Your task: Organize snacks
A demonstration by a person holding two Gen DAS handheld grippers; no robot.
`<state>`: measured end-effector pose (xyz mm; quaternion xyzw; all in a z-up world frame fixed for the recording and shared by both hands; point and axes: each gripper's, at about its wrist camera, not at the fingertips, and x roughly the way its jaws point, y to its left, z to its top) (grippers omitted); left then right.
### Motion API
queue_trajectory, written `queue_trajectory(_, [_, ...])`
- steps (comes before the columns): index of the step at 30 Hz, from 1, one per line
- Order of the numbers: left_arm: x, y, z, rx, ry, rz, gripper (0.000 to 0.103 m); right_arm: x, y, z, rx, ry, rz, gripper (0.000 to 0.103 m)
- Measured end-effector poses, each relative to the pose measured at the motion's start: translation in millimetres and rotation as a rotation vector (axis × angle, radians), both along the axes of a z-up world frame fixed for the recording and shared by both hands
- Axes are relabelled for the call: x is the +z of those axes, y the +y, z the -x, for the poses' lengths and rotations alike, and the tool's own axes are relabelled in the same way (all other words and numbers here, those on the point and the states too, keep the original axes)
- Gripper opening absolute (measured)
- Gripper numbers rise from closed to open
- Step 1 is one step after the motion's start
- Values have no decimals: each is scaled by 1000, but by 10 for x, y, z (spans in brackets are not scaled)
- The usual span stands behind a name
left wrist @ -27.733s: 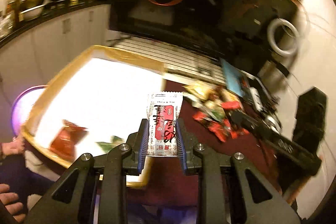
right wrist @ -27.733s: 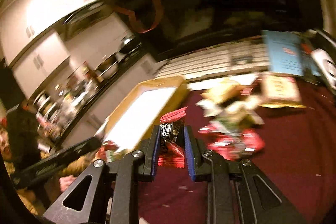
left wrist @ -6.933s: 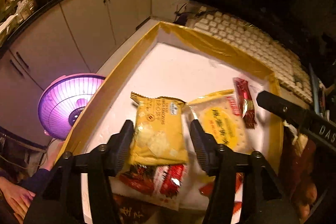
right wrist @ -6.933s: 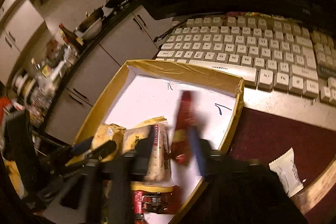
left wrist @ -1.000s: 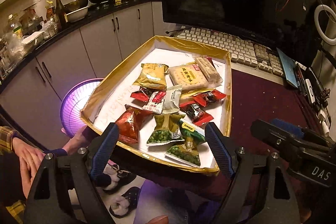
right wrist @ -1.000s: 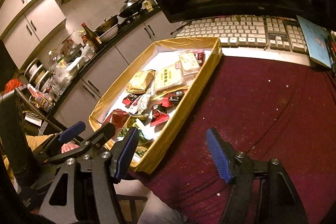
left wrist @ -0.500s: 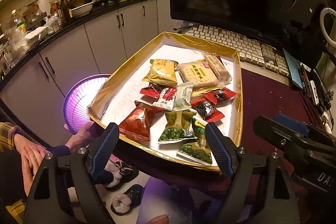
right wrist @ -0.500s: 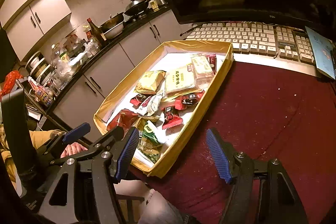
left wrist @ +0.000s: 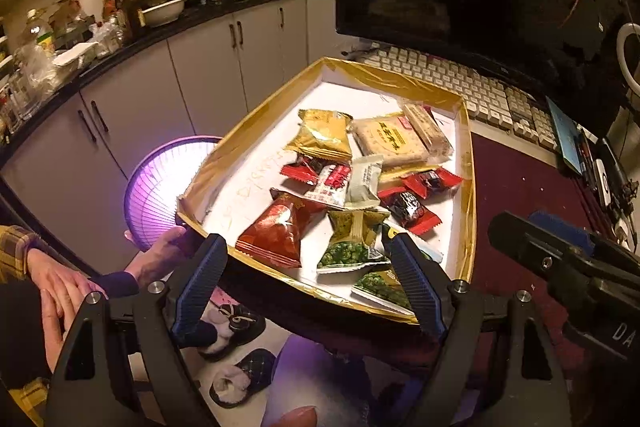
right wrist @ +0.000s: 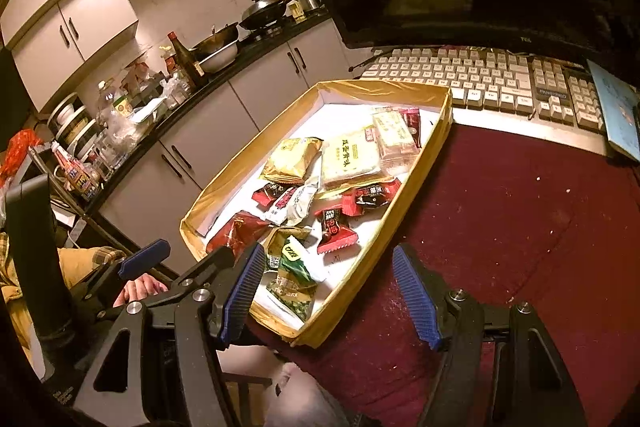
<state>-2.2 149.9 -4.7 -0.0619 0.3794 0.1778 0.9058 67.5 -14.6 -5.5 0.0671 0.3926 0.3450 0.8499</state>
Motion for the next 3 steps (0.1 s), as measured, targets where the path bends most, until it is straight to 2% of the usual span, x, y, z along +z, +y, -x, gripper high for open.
queue_trajectory(3, [0,-22,13,-13,-20,-8,84,9,19,8,2,0,0,69])
